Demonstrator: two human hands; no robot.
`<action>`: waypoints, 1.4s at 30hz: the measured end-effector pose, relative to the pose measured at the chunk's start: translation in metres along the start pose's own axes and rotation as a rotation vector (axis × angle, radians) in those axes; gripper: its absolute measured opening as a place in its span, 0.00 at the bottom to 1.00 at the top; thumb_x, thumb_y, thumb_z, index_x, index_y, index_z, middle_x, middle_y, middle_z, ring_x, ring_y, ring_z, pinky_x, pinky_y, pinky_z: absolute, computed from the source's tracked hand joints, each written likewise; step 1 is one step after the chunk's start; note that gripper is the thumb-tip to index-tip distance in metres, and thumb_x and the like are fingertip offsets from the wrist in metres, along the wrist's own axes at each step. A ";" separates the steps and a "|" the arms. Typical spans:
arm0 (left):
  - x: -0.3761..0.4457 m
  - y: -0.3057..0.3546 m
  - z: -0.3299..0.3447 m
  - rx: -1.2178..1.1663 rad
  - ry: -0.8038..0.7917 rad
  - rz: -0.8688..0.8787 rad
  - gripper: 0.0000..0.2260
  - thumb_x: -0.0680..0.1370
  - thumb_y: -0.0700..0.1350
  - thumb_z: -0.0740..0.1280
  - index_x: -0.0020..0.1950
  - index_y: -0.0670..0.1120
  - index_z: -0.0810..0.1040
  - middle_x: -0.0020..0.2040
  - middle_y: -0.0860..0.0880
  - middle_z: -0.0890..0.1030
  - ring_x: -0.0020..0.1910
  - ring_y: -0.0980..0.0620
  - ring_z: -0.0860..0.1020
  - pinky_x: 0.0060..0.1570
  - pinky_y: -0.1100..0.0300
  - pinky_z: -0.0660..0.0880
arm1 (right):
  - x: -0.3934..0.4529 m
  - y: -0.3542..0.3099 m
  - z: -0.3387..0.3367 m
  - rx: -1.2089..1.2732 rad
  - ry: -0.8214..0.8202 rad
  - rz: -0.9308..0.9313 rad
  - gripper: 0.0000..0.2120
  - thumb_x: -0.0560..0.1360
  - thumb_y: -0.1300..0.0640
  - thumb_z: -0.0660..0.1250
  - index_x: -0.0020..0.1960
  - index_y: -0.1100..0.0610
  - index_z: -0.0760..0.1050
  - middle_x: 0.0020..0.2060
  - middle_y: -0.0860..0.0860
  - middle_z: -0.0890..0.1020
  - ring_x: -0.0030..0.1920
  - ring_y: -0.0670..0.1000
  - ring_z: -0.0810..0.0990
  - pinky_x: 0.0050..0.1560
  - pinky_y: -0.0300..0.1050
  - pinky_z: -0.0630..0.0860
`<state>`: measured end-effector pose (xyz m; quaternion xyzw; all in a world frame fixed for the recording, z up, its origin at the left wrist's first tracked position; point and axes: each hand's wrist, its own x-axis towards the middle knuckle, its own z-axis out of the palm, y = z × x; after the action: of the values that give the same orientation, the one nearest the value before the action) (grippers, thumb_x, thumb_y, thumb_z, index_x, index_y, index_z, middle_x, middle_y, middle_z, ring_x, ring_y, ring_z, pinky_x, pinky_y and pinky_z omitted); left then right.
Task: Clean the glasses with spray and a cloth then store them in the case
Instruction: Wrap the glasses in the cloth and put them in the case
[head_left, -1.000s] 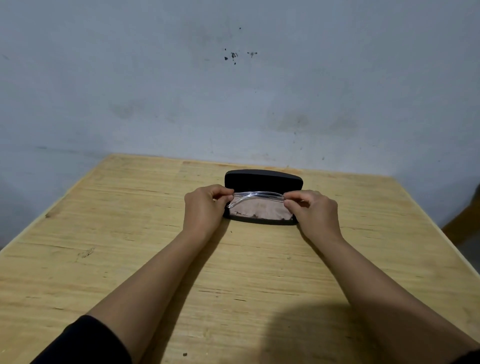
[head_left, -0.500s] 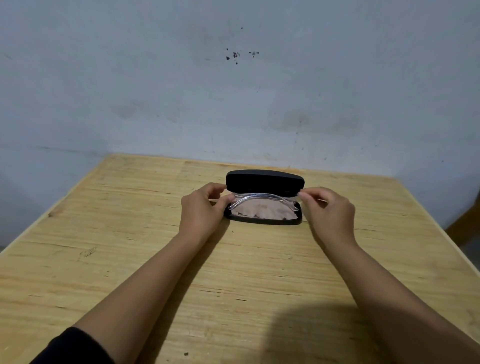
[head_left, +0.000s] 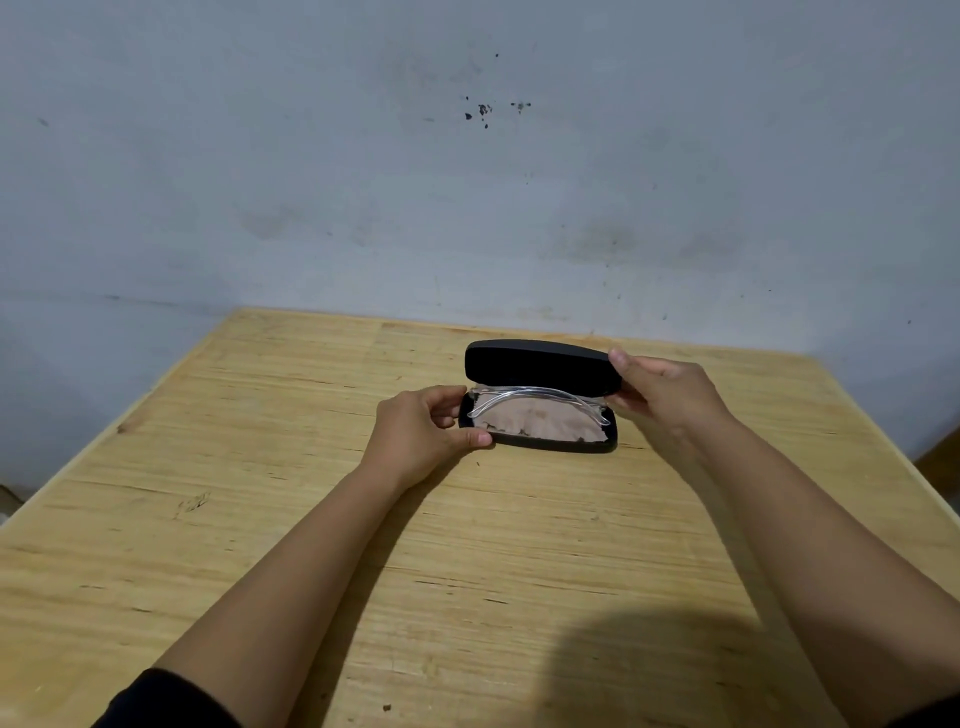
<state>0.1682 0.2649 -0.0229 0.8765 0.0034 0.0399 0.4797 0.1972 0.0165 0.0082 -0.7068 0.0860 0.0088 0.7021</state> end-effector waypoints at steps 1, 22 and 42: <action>0.001 -0.001 0.000 -0.003 -0.006 -0.003 0.32 0.61 0.48 0.79 0.64 0.47 0.75 0.55 0.50 0.82 0.49 0.59 0.78 0.45 0.78 0.67 | 0.000 0.001 -0.001 0.024 -0.005 0.001 0.16 0.69 0.52 0.72 0.51 0.61 0.82 0.45 0.57 0.86 0.47 0.52 0.84 0.56 0.45 0.78; -0.004 0.004 -0.001 -0.030 0.004 -0.013 0.30 0.63 0.42 0.78 0.63 0.48 0.75 0.50 0.55 0.81 0.45 0.65 0.78 0.49 0.74 0.72 | -0.034 0.013 -0.014 -0.564 -0.092 -0.295 0.13 0.72 0.57 0.69 0.57 0.51 0.79 0.54 0.44 0.80 0.49 0.35 0.75 0.46 0.24 0.69; 0.019 0.021 0.009 -0.062 0.217 0.042 0.25 0.70 0.41 0.74 0.65 0.47 0.73 0.57 0.49 0.81 0.50 0.63 0.74 0.59 0.69 0.64 | -0.019 0.015 0.021 -0.440 0.128 -0.275 0.24 0.72 0.61 0.70 0.67 0.53 0.71 0.64 0.51 0.76 0.57 0.42 0.74 0.58 0.33 0.68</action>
<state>0.1867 0.2463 -0.0089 0.8517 0.0360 0.1447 0.5024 0.1791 0.0398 -0.0042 -0.8465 0.0296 -0.1128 0.5194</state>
